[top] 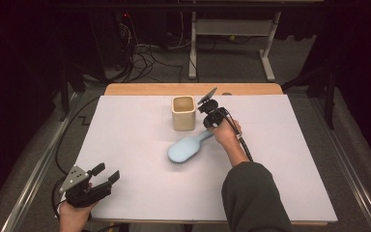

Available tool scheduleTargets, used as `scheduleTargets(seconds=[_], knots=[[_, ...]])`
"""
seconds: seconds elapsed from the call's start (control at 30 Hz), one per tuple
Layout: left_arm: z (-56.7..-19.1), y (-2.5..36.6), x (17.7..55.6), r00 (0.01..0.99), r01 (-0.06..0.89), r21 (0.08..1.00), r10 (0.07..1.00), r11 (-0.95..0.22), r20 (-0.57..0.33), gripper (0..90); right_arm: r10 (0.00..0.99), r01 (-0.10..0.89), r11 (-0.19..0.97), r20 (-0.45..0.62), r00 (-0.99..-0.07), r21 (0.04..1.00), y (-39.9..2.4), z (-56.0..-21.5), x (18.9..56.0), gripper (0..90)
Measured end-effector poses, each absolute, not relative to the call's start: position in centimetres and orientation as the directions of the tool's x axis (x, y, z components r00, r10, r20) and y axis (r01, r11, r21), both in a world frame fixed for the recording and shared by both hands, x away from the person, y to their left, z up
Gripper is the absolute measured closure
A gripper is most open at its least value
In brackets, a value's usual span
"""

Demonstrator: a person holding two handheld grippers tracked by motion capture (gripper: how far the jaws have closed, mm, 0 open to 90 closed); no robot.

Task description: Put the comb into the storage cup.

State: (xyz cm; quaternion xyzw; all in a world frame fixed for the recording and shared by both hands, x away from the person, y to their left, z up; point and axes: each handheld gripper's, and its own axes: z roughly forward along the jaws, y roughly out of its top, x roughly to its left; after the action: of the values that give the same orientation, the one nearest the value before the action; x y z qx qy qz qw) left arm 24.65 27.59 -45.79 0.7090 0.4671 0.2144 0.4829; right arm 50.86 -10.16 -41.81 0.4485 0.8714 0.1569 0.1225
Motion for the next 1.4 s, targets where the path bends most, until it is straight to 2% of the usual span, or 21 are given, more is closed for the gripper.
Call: scheduleTargets(seconds=[0.57, 1.4], knots=[[-45.8, 27.5, 24.6, 0.475, 0.454, 0.885, 0.868, -0.1, -0.146, 34.5, 0.811, 0.751, 0.561, -0.05, -0.583, 0.348, -10.8, -42.3, 49.4, 90.0], [-45.8, 27.5, 24.7, 0.473, 0.456, 0.885, 0.868, -0.097, -0.149, 34.5, 0.768, 0.716, 0.598, -0.001, -0.641, 0.36, -11.8, -42.6, 45.8, 90.0]])
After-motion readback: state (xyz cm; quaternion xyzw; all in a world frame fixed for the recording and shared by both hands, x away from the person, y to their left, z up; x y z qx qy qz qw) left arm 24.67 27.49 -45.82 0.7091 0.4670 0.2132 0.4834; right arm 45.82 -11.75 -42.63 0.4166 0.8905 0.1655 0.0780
